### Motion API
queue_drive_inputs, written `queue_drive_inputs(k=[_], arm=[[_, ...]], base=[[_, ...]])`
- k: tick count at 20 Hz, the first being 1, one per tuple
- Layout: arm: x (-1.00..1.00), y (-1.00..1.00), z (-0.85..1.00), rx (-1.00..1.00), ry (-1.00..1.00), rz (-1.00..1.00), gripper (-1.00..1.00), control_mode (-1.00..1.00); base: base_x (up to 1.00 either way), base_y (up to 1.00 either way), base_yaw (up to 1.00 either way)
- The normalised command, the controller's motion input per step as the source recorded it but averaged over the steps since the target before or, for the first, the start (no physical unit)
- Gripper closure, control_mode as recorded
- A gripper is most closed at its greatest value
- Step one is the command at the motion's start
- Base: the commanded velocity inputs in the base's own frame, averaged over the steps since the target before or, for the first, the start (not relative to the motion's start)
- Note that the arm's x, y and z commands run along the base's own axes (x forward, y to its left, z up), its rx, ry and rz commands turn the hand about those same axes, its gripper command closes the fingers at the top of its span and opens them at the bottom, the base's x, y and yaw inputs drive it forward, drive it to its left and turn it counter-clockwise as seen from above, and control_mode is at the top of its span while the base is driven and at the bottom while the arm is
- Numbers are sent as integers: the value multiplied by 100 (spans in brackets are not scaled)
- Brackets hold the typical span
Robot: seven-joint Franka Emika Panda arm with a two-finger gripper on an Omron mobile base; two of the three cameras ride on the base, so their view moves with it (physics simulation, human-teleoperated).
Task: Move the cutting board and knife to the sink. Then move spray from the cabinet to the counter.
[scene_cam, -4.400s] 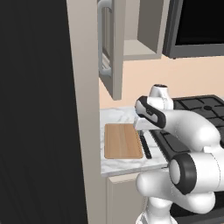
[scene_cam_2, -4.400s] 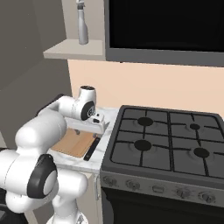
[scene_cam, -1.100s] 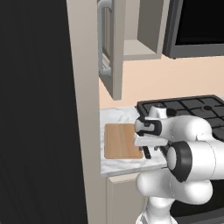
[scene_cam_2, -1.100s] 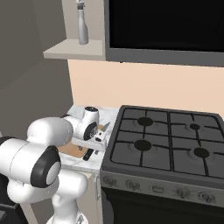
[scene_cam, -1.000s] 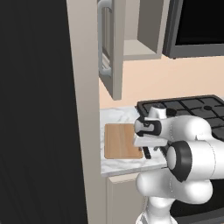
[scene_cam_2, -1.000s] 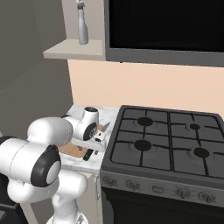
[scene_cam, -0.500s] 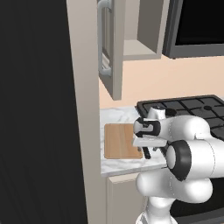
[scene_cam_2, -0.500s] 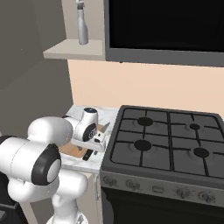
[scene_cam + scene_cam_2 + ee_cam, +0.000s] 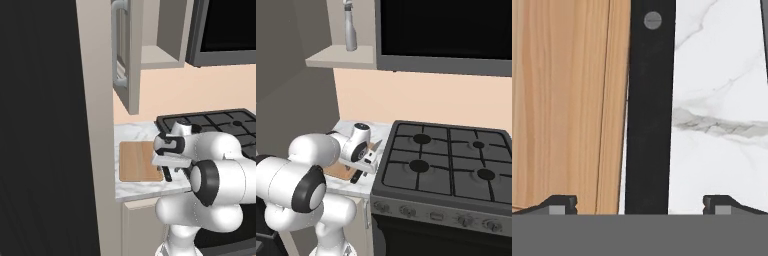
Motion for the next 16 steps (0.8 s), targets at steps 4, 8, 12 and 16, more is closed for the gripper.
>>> queue_drive_inputs(k=[4, 8, 12, 16], arm=[[0, -9, -17, 1, 0, 0, -100, -100], [-2, 0, -36, -1, 0, 0, -100, -100], [-2, 5, -39, -3, 0, 0, -100, -100], [-7, 17, -39, 0, -3, 0, -100, -100]], base=[[0, 0, 0], [0, 0, 0], [0, 0, 0], [0, 0, 0]])
